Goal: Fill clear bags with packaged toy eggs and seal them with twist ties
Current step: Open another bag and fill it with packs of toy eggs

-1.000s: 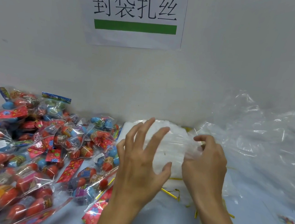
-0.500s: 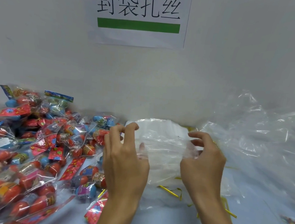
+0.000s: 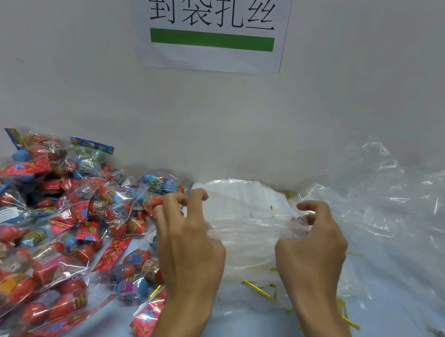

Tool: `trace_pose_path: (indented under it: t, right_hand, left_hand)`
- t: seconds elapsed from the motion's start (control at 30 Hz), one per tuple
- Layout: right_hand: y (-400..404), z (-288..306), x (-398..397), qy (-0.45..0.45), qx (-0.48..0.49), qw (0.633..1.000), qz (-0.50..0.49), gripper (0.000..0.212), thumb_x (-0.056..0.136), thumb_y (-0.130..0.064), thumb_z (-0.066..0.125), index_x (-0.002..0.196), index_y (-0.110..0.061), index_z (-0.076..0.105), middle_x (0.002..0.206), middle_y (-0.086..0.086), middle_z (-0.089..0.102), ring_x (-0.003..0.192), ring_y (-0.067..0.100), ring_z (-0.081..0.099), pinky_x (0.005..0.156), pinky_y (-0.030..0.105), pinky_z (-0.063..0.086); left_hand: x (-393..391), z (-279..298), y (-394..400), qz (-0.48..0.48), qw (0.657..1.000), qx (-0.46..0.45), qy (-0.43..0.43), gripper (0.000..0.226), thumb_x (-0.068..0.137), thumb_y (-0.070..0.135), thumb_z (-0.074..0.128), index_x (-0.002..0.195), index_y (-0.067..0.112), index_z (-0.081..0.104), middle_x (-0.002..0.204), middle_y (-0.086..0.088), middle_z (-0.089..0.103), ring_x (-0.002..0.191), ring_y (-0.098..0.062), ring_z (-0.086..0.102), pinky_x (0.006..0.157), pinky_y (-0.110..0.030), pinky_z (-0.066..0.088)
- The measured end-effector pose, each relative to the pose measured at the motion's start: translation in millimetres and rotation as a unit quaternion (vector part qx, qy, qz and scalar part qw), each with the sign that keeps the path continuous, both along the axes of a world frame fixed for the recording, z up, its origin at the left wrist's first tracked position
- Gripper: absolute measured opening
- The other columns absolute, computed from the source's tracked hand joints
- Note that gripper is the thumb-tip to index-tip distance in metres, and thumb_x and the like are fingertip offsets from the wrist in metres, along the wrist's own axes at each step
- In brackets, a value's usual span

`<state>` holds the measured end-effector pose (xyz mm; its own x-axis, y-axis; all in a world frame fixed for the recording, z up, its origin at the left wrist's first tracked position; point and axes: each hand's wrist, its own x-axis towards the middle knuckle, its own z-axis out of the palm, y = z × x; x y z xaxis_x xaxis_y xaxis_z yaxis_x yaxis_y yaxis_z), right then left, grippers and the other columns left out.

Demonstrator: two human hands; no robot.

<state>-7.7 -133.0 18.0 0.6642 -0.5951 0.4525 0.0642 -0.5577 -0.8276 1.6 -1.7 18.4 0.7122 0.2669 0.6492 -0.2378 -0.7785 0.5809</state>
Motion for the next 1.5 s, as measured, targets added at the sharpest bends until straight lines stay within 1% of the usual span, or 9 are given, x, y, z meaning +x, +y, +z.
trace_pose_path:
  t: [0.1, 0.23, 0.37, 0.53, 0.8, 1.0, 1.13, 1.37, 1.5]
  right_hand:
    - [0, 1, -1, -0.011, 0.001, 1.000, 0.029, 0.057, 0.066, 0.018, 0.055, 0.109, -0.019, 0.060, 0.098, 0.004, 0.056, 0.088, 0.020, 0.054, 0.075, 0.020, 0.042]
    - [11, 3, -1, -0.051, -0.043, 0.992, 0.109, 0.070, 0.064, 0.018, 0.060, 0.111, -0.034, 0.055, 0.107, 0.000, 0.048, 0.096, -0.011, 0.048, 0.078, -0.003, 0.033]
    - [18, 3, -2, -0.069, -0.027, 0.984, 0.163, 0.082, 0.063, 0.020, 0.058, 0.114, -0.044, 0.051, 0.112, -0.007, 0.045, 0.100, -0.009, 0.049, 0.081, 0.002, 0.039]
    - [3, -1, 1, -0.023, 0.000, 0.999, 0.023, 0.062, 0.072, 0.010, 0.060, 0.121, -0.028, 0.056, 0.106, -0.003, 0.055, 0.079, 0.005, 0.056, 0.073, 0.025, 0.041]
    - [5, 0, 2, -0.011, 0.006, 0.997, 0.079, 0.052, 0.077, 0.006, 0.058, 0.112, -0.031, 0.058, 0.085, -0.015, 0.061, 0.075, 0.003, 0.058, 0.062, 0.007, 0.040]
    - [12, 0, -1, 0.058, -0.058, 0.991, 0.110, 0.056, 0.082, -0.009, 0.068, 0.123, -0.040, 0.048, 0.082, -0.011, 0.060, 0.073, 0.022, 0.059, 0.072, 0.041, 0.053]
    - [4, -2, 0, 0.089, -0.011, 0.993, 0.072, 0.059, 0.078, 0.000, 0.062, 0.118, -0.041, 0.050, 0.083, -0.015, 0.060, 0.075, 0.018, 0.060, 0.065, 0.038, 0.048]
    - [-14, 3, 1, 0.030, 0.172, 0.985, 0.007, 0.050, 0.075, 0.008, 0.051, 0.107, -0.030, 0.058, 0.089, -0.004, 0.063, 0.084, 0.026, 0.062, 0.073, 0.040, 0.052]
    - [-14, 4, 3, 0.000, 0.256, 0.966, 0.037, 0.049, 0.077, 0.012, 0.049, 0.108, -0.025, 0.059, 0.093, 0.002, 0.065, 0.064, 0.014, 0.065, 0.044, 0.023, 0.053]
  left_hand:
    - [-1, -2, -4, -0.009, 0.992, 0.123, -0.006, 0.076, 0.051, 0.000, 0.083, 0.120, 0.022, 0.060, 0.117, -0.009, 0.054, 0.108, -0.029, 0.046, 0.081, -0.041, 0.043]
    - [-3, -3, -9, -0.023, 0.983, 0.177, -0.032, 0.037, 0.060, 0.005, 0.086, 0.087, 0.021, 0.067, 0.078, 0.004, 0.064, 0.078, -0.022, 0.056, 0.075, -0.039, 0.040]
    - [-3, -2, -3, -0.016, 0.996, 0.087, -0.034, 0.022, 0.075, 0.000, 0.076, 0.077, 0.014, 0.059, 0.064, 0.001, 0.058, 0.058, -0.020, 0.047, 0.070, -0.036, 0.041]
    - [-4, 4, 0, -0.023, 0.996, -0.033, -0.077, 0.030, 0.073, -0.009, 0.075, 0.083, 0.012, 0.055, 0.069, 0.003, 0.051, 0.060, -0.017, 0.046, 0.053, -0.022, 0.032]
    - [-2, 1, -5, -0.029, 0.991, 0.123, -0.035, 0.061, 0.056, 0.015, 0.089, 0.112, 0.023, 0.066, 0.111, -0.003, 0.062, 0.105, -0.027, 0.049, 0.084, -0.047, 0.046]
    - [-3, -2, -7, -0.026, 0.985, 0.141, -0.099, 0.032, 0.063, 0.000, 0.085, 0.087, 0.017, 0.071, 0.076, 0.002, 0.067, 0.073, -0.024, 0.060, 0.072, -0.040, 0.048]
    - [-2, -2, -4, -0.019, 0.988, 0.097, -0.117, 0.045, 0.055, -0.014, 0.080, 0.092, 0.012, 0.073, 0.079, -0.001, 0.070, 0.074, -0.026, 0.060, 0.068, -0.038, 0.048]
    - [3, -7, -6, -0.150, 0.988, -0.022, 0.015, 0.076, 0.070, 0.050, 0.083, 0.133, 0.027, 0.046, 0.125, 0.009, 0.048, 0.119, -0.013, 0.041, 0.094, -0.031, 0.044]
    - [6, -10, -7, -0.125, 0.986, -0.095, 0.058, 0.061, 0.084, 0.042, 0.072, 0.135, 0.027, 0.043, 0.127, 0.011, 0.045, 0.116, -0.010, 0.043, 0.091, -0.026, 0.041]
